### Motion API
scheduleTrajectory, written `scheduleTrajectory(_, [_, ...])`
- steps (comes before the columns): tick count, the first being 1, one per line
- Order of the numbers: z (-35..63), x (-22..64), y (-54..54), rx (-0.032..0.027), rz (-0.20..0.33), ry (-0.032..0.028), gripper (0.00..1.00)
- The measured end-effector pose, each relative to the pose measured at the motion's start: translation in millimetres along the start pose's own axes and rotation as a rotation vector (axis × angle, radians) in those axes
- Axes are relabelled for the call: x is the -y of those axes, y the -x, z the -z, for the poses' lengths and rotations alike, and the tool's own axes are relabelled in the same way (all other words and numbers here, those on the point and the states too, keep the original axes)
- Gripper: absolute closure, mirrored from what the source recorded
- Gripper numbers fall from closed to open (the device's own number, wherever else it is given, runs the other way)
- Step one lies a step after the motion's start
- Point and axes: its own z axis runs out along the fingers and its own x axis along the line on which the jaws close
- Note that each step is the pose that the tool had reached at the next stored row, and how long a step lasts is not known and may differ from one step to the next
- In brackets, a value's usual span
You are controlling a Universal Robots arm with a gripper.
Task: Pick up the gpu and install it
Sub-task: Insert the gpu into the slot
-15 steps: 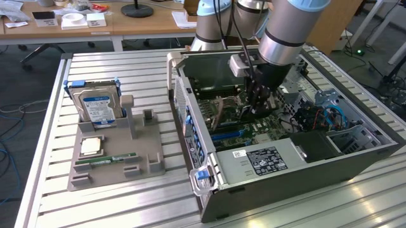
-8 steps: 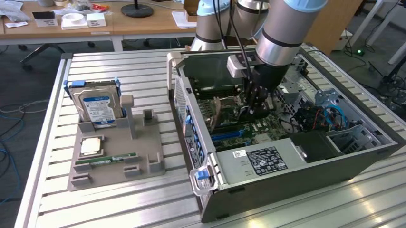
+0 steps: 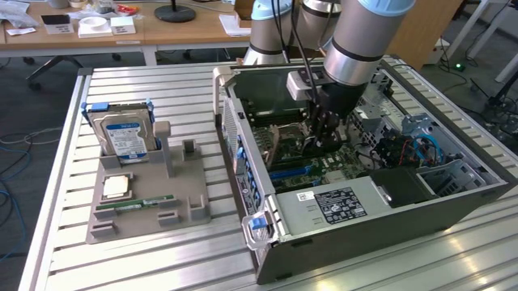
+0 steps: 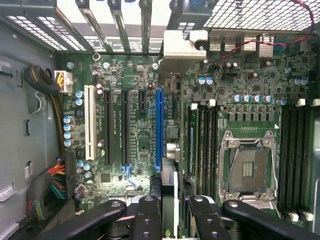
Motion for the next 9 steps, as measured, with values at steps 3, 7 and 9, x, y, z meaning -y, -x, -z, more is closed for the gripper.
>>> scheduleTrajectory(3, [0.0, -0.2, 0.0, 0.0001, 0.0, 0.0, 0.74])
scheduleTrajectory(7, [0.0, -0.3, -0.1, 0.0, 0.0, 0.0, 0.74])
scheduleTrajectory(9, [0.0, -1.3, -0.1, 0.0001, 0.0, 0.0, 0.74])
